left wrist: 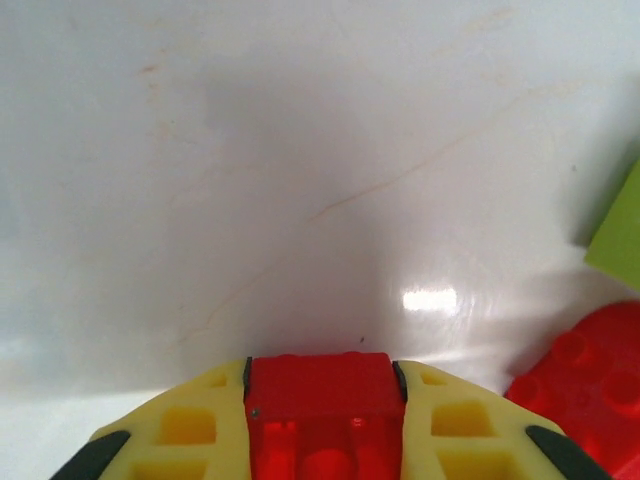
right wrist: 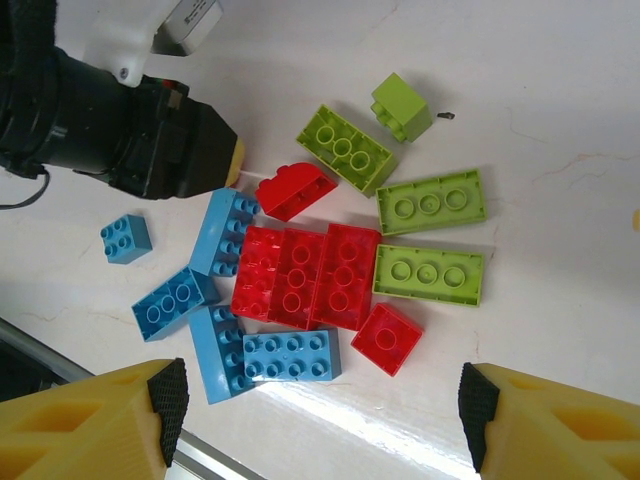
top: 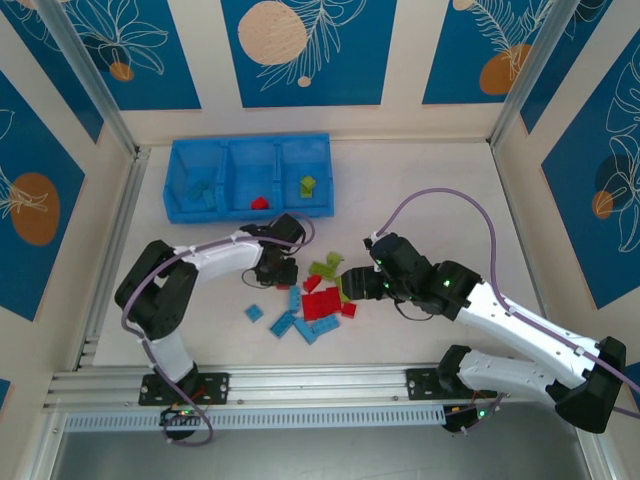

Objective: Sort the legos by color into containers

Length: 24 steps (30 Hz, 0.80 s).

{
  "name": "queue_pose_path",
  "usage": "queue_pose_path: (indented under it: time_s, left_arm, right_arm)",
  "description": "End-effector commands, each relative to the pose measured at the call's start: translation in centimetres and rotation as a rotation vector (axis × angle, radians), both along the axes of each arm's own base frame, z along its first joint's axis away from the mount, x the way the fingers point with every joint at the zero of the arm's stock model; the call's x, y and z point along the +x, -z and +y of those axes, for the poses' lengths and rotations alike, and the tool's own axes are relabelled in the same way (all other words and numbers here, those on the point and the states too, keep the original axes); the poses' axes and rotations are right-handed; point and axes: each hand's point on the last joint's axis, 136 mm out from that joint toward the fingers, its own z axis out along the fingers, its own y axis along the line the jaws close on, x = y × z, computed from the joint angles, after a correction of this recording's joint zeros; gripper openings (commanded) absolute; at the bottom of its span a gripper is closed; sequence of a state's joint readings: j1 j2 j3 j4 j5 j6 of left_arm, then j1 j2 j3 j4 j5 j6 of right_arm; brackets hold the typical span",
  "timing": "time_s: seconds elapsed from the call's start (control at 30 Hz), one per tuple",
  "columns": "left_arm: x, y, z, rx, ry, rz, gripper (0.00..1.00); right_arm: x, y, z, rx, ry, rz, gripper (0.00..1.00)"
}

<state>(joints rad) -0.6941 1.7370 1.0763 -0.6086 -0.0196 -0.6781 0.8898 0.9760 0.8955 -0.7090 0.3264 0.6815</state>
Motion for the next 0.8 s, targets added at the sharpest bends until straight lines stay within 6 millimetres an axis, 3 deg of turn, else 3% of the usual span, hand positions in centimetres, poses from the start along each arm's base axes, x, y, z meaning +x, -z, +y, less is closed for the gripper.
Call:
queue_pose_path:
  time_s: [0.0,0.17,0.27,0.37,0.53,0.67,0.77]
  left_arm:
    - [1.4,-4.6,0.4,-0.014,-0.009,-0.145,0.21]
    - [7.8,-14.3,4.6,0.121,-0.095,-0.487,0.24]
    - [13.2,-17.7,8.6,0.266,-0.209,-0.628,0.24]
    - [19.0,-17.1,10.7,0.219,-0.291,-0.616,0.23]
    - [26.5,-15.3,9.5,0.129,-0.22,-0.55,0.25]
    - [29.1,-16.0,8.2,0.108,-0.169,-0.572,0.36]
    - [28.9,-17.3,8.2,0.094,-0.178,-0.586,0.45]
  right_arm:
    - [-0.3,-1.7,0.1,0.029,0.007,-0.02,0.74]
    - [-0.4,-1.8,-0.1,0.03,0.013,-0.037,0.74]
    - [-0.4,-1.7,-0.2,0.031,0.02,-0.037,0.75]
    - [-0.6,-1.6,-0.1,0.034,0.014,-0.033,0.75]
    - [-0.9,-2.2,-0.6,0.023,0.011,-0.041,0.75]
    - [-1.1,-2.5,-1.4,0.027,0.03,-0.055,0.75]
    - [-1.4,-2.5,-1.6,0.043,0.036,-0.056,0.75]
